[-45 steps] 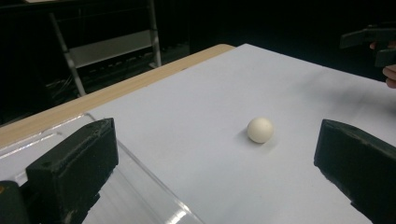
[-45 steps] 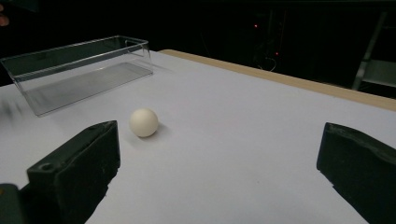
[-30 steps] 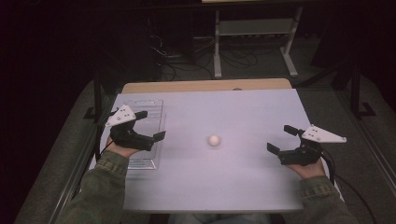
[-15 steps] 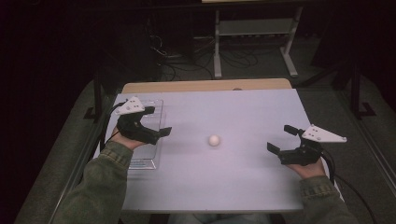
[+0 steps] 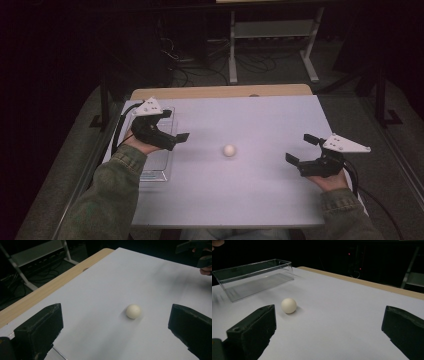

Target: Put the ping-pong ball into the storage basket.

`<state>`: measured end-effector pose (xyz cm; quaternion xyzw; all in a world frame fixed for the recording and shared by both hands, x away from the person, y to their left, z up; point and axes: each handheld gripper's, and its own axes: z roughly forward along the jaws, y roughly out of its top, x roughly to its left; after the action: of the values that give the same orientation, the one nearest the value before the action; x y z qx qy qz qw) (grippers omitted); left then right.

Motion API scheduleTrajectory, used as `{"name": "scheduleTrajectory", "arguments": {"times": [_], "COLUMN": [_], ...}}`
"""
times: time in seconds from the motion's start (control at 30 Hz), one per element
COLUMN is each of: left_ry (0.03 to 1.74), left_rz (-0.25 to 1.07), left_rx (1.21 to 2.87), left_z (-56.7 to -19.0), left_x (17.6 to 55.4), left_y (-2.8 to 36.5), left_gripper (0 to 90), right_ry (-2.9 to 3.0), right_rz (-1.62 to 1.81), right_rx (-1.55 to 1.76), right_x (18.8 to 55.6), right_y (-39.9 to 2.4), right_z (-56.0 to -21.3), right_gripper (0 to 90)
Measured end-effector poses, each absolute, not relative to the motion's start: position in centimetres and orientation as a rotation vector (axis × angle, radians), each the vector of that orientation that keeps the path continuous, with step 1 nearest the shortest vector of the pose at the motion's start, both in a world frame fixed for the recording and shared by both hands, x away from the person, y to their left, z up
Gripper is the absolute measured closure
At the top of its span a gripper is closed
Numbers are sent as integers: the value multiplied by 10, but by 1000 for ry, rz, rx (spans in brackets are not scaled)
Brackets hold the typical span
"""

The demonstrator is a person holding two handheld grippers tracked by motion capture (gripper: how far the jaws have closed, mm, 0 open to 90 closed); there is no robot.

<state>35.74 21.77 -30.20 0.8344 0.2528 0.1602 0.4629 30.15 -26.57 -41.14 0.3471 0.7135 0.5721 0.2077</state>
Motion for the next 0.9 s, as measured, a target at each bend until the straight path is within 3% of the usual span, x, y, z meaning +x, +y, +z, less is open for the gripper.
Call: {"name": "scheduleTrajectory", "arguments": {"times": [0.9], "left_ry": [600], "left_rz": [361], "left_rx": [2151], "left_z": [-302], "left_x": [380], "left_y": [194], "left_gripper": [0], "right_ry": [1986], "right_rz": [1591], "right_rx": [964], "right_x": [301], "right_y": [-266], "right_z": [-411], "right_gripper": [0]}}
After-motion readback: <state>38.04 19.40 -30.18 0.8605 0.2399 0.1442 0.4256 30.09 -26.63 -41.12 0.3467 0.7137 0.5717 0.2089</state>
